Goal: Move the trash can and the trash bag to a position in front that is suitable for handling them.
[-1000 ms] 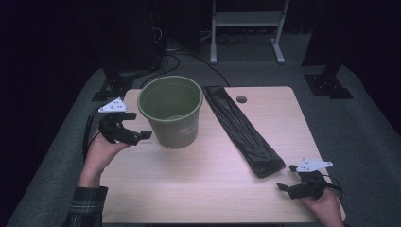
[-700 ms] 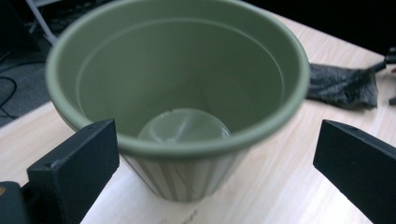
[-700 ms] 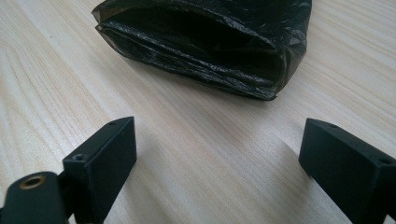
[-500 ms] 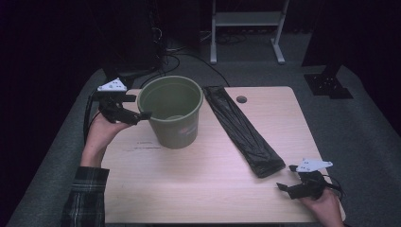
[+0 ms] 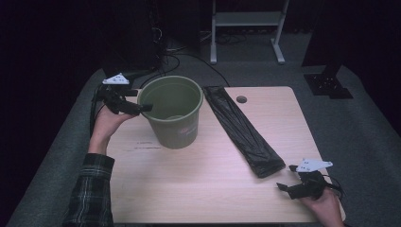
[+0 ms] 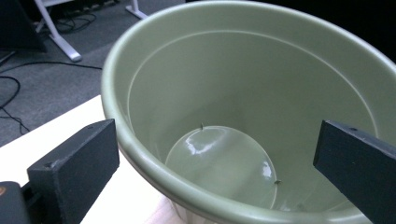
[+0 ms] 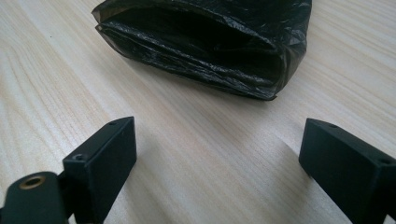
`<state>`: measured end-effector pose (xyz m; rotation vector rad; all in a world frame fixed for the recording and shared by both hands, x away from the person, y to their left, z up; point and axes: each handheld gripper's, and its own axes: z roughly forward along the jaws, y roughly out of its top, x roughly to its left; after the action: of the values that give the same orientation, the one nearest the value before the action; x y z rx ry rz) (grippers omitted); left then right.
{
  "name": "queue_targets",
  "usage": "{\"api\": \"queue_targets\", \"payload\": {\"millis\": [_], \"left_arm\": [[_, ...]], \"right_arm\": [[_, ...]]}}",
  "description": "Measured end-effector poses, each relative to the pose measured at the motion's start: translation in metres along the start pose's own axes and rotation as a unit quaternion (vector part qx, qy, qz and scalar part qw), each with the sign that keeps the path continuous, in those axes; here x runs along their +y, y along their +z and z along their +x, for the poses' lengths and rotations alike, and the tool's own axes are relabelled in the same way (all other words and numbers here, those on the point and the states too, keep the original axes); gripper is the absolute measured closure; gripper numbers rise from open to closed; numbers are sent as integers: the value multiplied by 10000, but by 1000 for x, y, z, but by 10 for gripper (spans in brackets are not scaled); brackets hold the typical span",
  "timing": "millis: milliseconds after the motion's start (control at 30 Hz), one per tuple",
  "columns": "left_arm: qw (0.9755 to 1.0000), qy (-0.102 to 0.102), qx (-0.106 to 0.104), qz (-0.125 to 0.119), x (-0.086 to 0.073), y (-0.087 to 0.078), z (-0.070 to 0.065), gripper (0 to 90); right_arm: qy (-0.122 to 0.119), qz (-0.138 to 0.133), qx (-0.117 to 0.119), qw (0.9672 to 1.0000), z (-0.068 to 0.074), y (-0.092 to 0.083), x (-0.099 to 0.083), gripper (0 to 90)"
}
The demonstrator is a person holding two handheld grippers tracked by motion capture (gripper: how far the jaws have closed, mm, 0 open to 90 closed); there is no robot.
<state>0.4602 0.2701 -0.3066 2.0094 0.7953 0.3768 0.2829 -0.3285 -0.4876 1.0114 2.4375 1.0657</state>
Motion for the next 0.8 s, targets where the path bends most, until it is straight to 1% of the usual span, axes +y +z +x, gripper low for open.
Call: {"api": "queue_targets", "payload": {"millis": [67, 167, 267, 367, 433, 800], "left_arm": [[9999, 41, 54, 105, -1, 4, 0, 0], [9998, 39, 88, 146, -1, 5, 0, 0], [9997, 95, 98, 194, -2, 7, 0, 0], [9996, 118, 57, 265, -2, 10, -1, 0], [9996, 110, 14, 249, -2, 13, -3, 0], [9989, 317, -198, 277, 3, 23, -21, 0]], "right_arm": [[1, 0, 0, 10000, 0, 0, 0, 97], [5, -1, 0, 10000, 0, 0, 0, 97], [-2, 0, 1, 10000, 0, 0, 0, 97], [-2, 0, 0, 10000, 0, 0, 0, 97], [5, -1, -1, 10000, 0, 0, 0, 97], [-1, 0, 0, 10000, 0, 0, 0, 97]]}}
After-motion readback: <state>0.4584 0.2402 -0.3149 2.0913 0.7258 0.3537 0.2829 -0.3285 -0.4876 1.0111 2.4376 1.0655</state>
